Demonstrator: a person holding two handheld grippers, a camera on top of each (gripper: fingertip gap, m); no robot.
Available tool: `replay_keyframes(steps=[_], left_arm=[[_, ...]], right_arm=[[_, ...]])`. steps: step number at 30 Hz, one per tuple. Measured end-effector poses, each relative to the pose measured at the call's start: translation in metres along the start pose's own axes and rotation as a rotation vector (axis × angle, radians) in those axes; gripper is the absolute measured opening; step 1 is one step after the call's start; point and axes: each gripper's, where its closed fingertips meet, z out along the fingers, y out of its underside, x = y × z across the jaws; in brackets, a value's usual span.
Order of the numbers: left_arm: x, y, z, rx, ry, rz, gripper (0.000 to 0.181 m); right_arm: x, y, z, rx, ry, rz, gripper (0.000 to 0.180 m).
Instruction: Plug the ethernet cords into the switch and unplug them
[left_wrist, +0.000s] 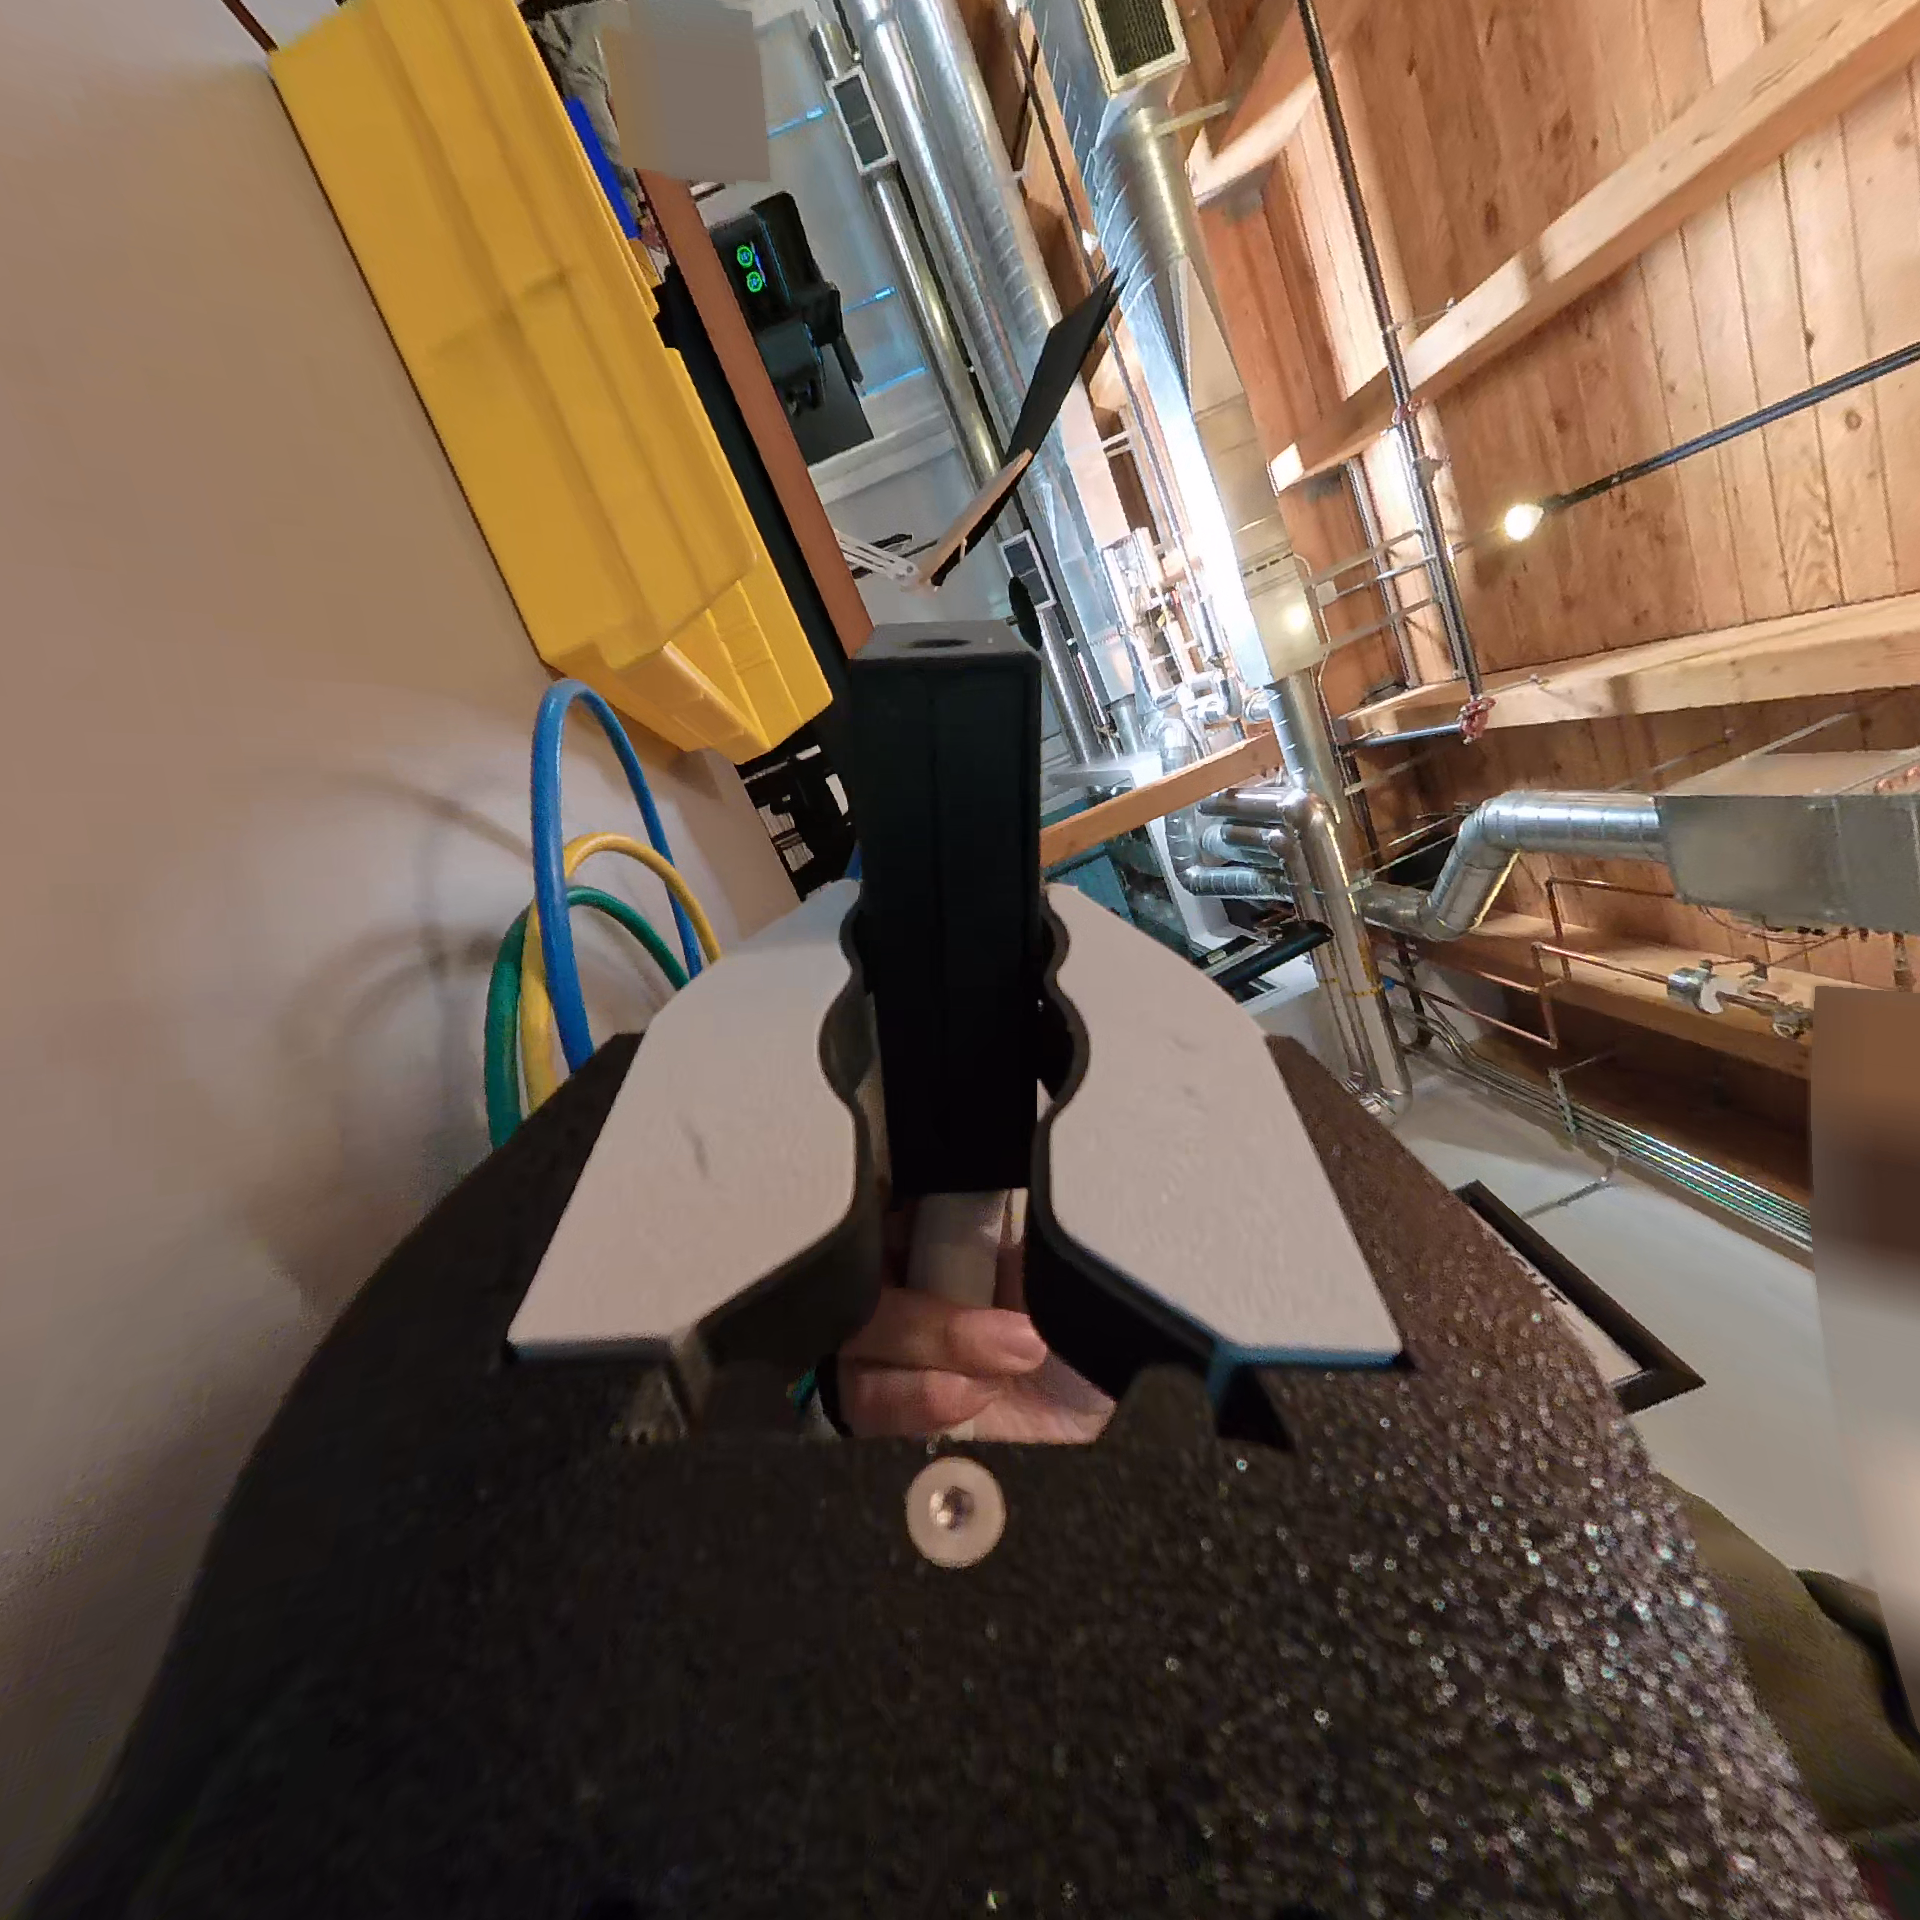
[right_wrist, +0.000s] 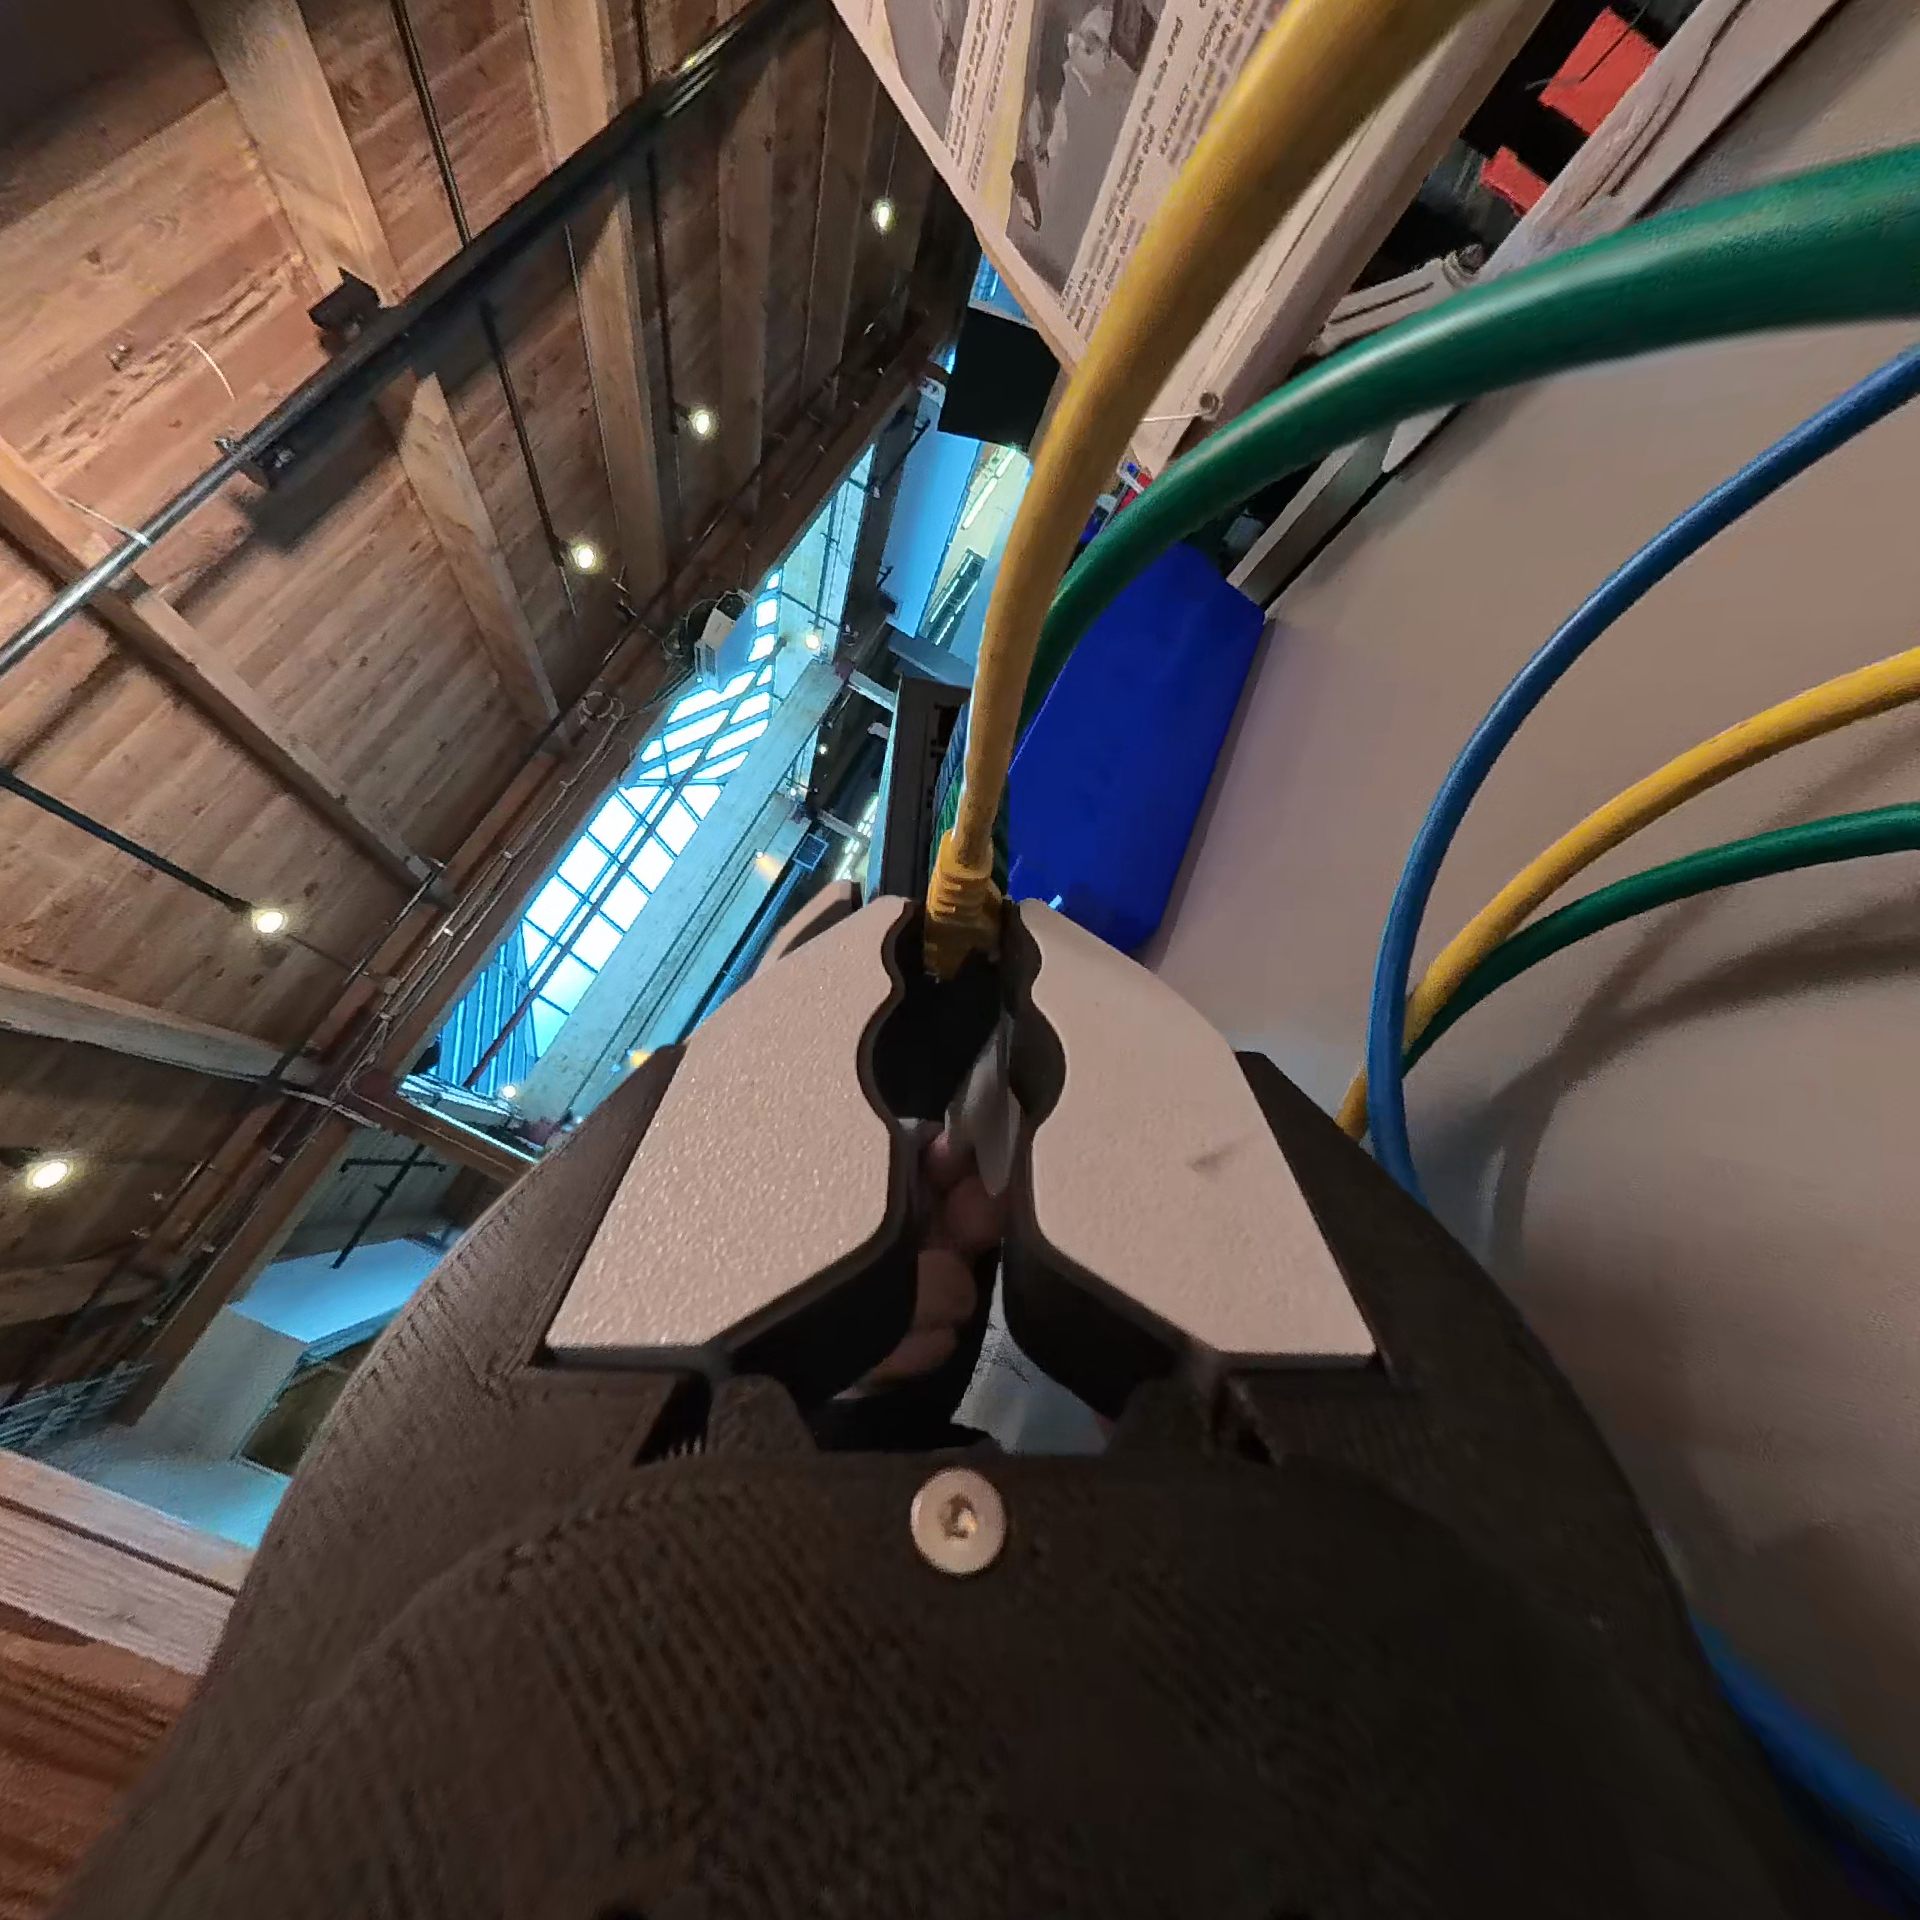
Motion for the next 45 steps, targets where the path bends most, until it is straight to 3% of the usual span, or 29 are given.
replay_keyframes(steps=[13, 30, 45], left_arm=[[-0.005, -0.005, -0.01, 0.078, -0.009, -0.025, 0.026], [-0.005, -0.01, -0.015, 0.121, -0.029, 0.037, 0.027], [-0.004, -0.007, -0.012, 0.13, -0.016, 0.054, 0.027]], right_arm=[[0.004, 0.01, 0.005, 0.051, 0.049, 0.005, 0.015], [0.005, 0.016, 0.009, 0.063, -0.014, 0.106, 0.014], [0.004, 0.011, 0.009, 0.085, -0.05, 0.045, 0.014]])
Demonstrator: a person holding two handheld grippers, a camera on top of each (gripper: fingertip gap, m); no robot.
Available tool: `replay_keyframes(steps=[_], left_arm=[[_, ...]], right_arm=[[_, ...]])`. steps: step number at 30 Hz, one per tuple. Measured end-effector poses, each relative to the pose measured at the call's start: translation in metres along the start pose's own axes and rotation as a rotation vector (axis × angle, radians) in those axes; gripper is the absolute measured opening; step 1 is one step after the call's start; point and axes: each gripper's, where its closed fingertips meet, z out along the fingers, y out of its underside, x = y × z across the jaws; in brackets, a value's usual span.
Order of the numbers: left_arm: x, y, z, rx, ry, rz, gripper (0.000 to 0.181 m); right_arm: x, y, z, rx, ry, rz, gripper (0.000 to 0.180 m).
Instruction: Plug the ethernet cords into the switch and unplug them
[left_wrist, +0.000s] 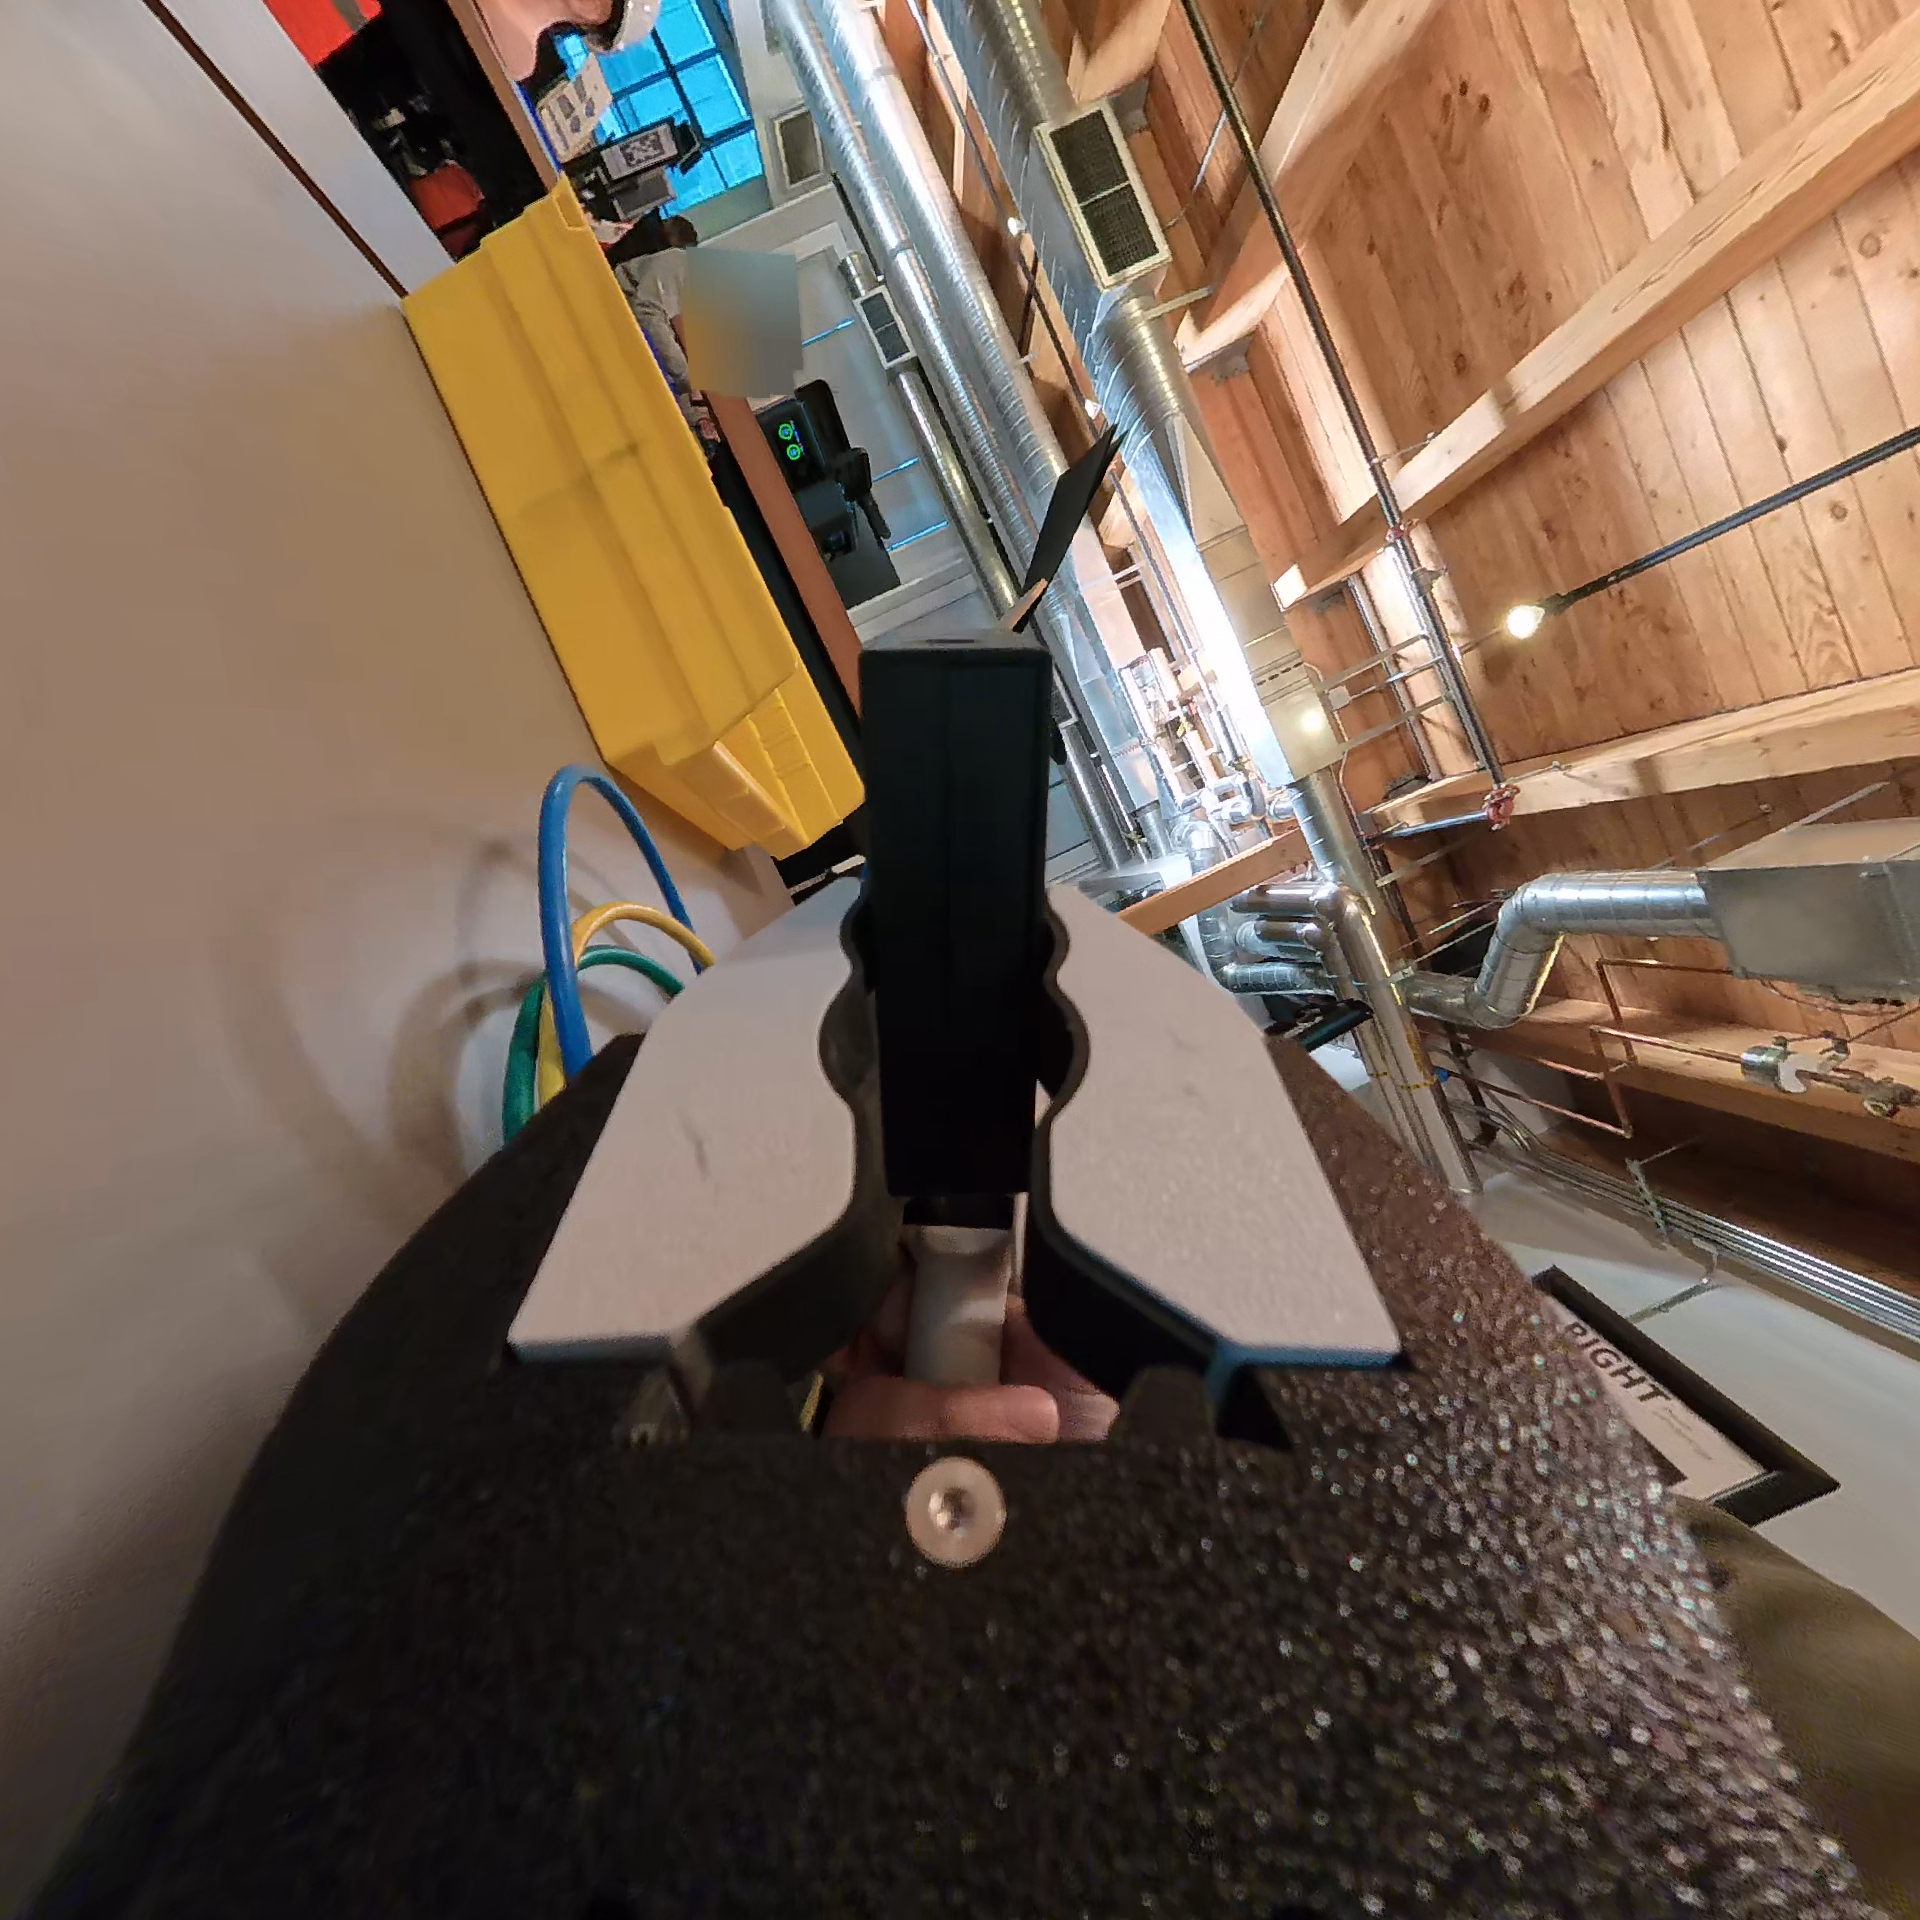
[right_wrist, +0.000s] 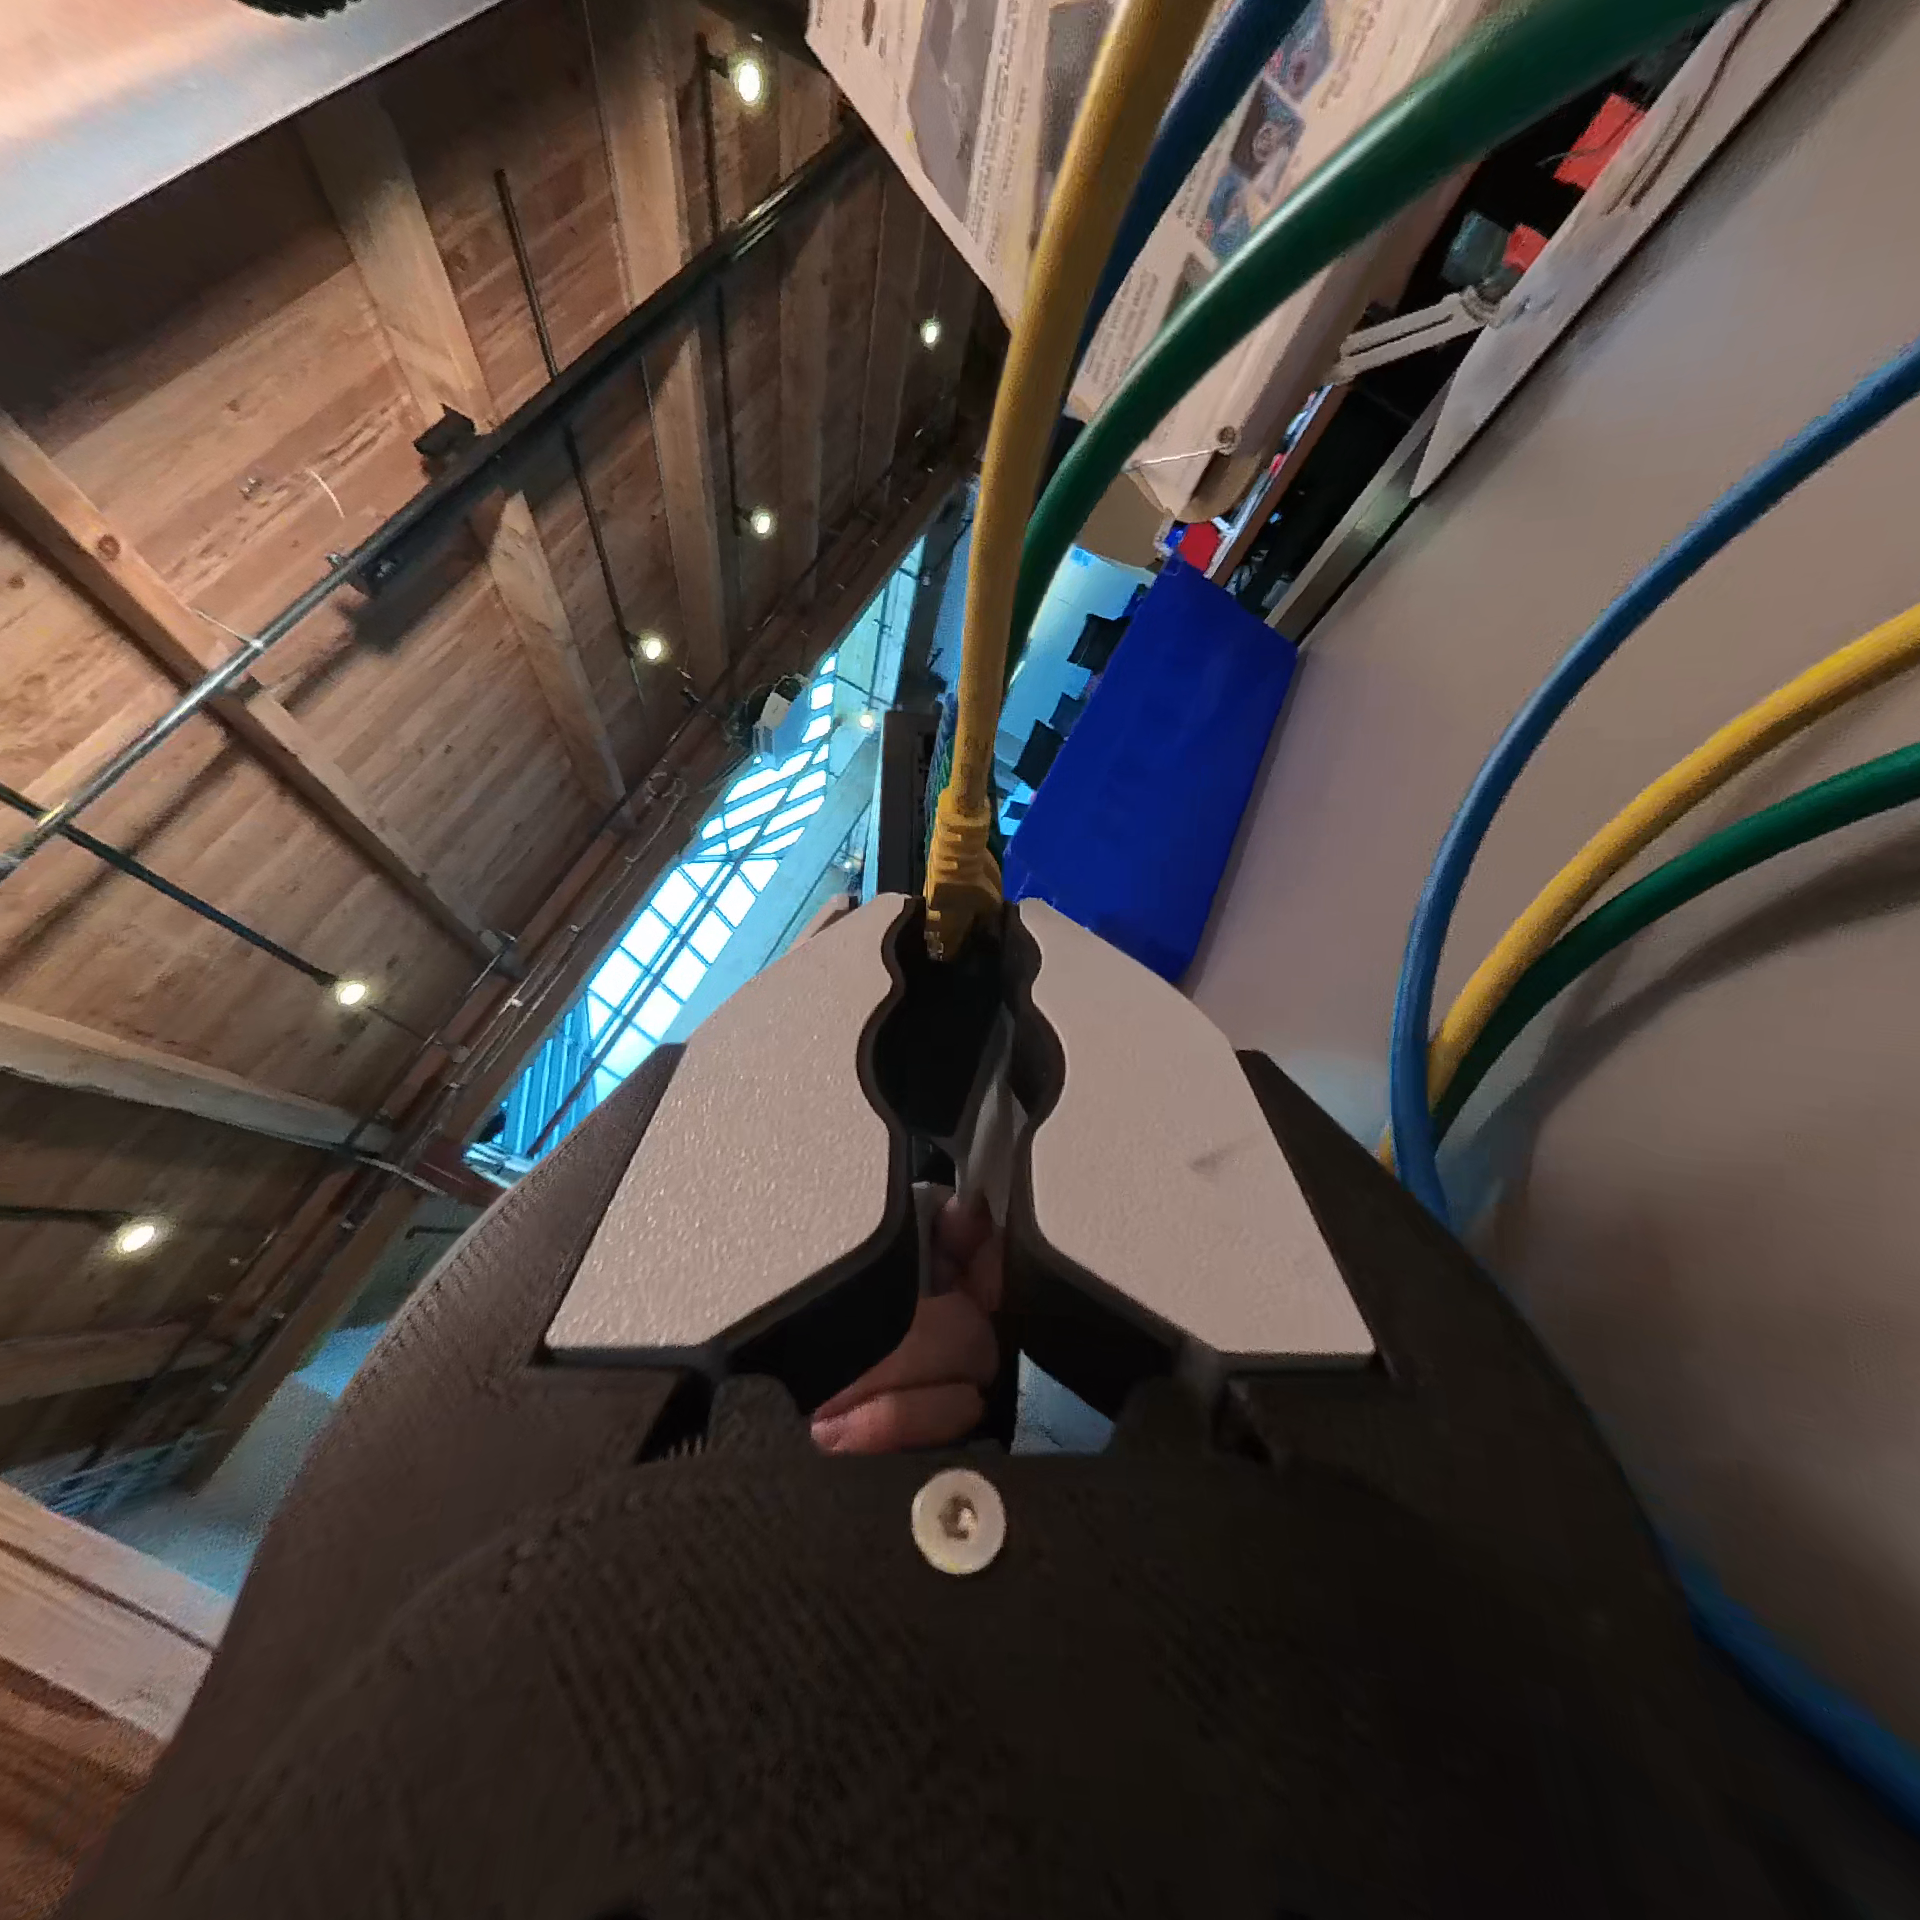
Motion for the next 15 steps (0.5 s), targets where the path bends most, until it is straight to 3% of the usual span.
replay_keyframes(steps=[15], left_arm=[[0.0003, -0.0054, -0.0057, 0.098, 0.052, 0.004, 0.027]], right_arm=[[-0.0032, 0.0018, 0.0099, -0.09, -0.07, -0.096, 0.014]])
